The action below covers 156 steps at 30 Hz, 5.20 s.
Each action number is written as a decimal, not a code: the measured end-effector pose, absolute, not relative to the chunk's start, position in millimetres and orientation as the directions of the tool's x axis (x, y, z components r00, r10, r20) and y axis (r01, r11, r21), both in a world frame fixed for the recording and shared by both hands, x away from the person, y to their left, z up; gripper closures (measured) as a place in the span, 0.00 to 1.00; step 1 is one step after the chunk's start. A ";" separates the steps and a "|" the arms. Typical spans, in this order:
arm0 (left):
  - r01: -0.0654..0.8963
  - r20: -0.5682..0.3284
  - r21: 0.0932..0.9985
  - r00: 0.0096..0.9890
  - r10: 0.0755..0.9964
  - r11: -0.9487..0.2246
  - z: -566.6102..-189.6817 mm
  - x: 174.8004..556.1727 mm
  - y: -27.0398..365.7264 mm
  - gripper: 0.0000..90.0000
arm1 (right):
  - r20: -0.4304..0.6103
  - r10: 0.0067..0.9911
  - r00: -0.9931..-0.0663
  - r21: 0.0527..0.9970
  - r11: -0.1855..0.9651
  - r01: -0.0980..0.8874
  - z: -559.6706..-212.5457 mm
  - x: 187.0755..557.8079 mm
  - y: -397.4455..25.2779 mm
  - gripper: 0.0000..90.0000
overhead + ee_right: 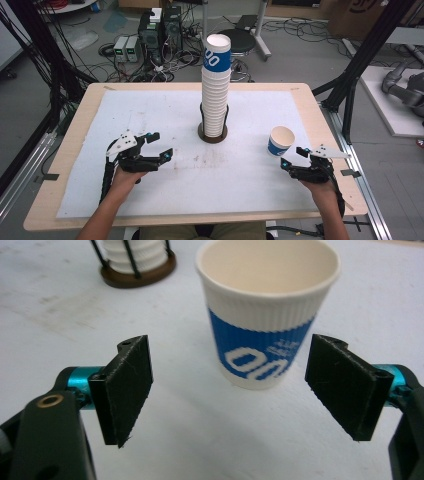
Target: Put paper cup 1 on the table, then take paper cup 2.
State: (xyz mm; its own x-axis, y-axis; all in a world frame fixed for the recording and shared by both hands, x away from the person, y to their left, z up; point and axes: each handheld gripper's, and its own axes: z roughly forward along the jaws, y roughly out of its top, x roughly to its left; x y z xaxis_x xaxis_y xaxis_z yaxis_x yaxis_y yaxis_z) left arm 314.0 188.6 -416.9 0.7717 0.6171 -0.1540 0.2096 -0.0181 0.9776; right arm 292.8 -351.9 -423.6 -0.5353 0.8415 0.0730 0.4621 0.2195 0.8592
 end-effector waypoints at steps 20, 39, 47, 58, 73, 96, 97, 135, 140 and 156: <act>0.161 -0.133 0.987 0.749 0.649 0.017 -416.1 312.8 205.2 0.19 | 0.066 0.738 -0.672 0.927 0.203 0.314 -388.1 289.4 -317.2 0.22; 0.185 -0.195 0.979 0.742 0.641 0.084 -412.2 309.8 209.2 0.19 | 0.044 0.715 -0.697 0.921 0.242 0.306 -385.1 292.2 -302.2 0.22; 0.185 -0.191 0.980 0.744 0.640 0.078 -410.9 310.5 210.0 0.19 | 0.045 0.714 -0.698 0.922 0.240 0.304 -384.4 292.9 -301.3 0.22; 0.195 -0.193 0.979 0.758 0.623 0.066 -403.2 317.4 203.3 0.19 | 0.055 0.706 -0.706 0.921 0.237 0.309 -384.9 295.8 -301.7 0.22; 0.116 -0.122 0.992 0.817 0.564 0.046 -319.6 352.8 180.1 0.19 | 0.077 0.695 -0.715 0.918 0.229 0.322 -384.0 294.7 -301.3 0.22; 0.089 -0.080 0.996 0.862 0.501 0.006 -243.9 397.6 131.8 0.19 | 0.098 0.689 -0.718 0.917 0.217 0.334 -385.5 294.7 -299.4 0.22; 0.087 -0.077 0.996 0.862 0.501 0.002 -241.8 399.4 130.2 0.19 | 0.099 0.689 -0.718 0.917 0.217 0.334 -385.6 294.6 -299.0 0.22; 0.142 -0.055 0.984 0.820 0.570 -0.109 -204.8 460.2 52.0 0.26 | 0.116 0.676 -0.728 0.914 0.214 0.345 -388.4 295.4 -299.5 0.22; 0.138 -0.048 0.984 0.817 0.574 -0.114 -204.0 459.4 51.0 0.27 | 0.118 0.676 -0.727 0.913 0.214 0.346 -388.6 295.1 -299.9 0.22; 0.124 -0.058 0.989 0.817 0.573 -0.077 -192.9 457.8 54.2 0.29 | 0.119 0.674 -0.729 0.913 0.214 0.347 -389.4 295.7 -300.3 0.22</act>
